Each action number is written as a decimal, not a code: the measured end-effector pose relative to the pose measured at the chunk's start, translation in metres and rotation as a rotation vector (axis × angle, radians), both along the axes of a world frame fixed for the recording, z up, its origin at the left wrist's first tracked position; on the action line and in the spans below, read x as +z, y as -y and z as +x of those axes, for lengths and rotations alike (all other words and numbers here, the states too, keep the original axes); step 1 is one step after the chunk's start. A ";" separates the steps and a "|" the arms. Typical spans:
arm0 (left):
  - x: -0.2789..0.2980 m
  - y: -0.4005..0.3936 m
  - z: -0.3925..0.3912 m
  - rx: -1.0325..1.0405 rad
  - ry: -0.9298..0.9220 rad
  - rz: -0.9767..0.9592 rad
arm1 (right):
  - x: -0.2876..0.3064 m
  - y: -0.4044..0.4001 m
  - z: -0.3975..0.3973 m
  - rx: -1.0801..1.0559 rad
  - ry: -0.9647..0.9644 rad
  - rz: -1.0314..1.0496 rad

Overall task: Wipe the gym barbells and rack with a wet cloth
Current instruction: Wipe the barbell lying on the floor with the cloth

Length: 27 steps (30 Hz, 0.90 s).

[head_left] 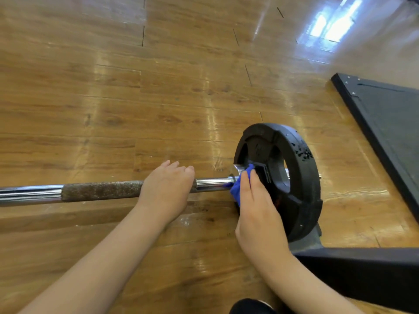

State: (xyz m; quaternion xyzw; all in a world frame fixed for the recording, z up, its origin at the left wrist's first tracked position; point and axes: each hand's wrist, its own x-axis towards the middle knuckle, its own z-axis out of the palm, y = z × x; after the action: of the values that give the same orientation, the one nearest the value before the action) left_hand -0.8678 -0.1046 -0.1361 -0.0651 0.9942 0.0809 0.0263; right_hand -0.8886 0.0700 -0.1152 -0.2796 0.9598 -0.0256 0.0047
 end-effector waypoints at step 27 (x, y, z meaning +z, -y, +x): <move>-0.002 0.000 -0.004 0.004 0.056 -0.007 | -0.012 -0.014 0.005 0.068 -0.017 -0.013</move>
State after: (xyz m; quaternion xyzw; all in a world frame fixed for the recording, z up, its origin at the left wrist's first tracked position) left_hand -0.8721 -0.1045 -0.1376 -0.0696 0.9932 0.0758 0.0536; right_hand -0.8834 0.0841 -0.1272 -0.3122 0.9496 -0.0292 -0.0043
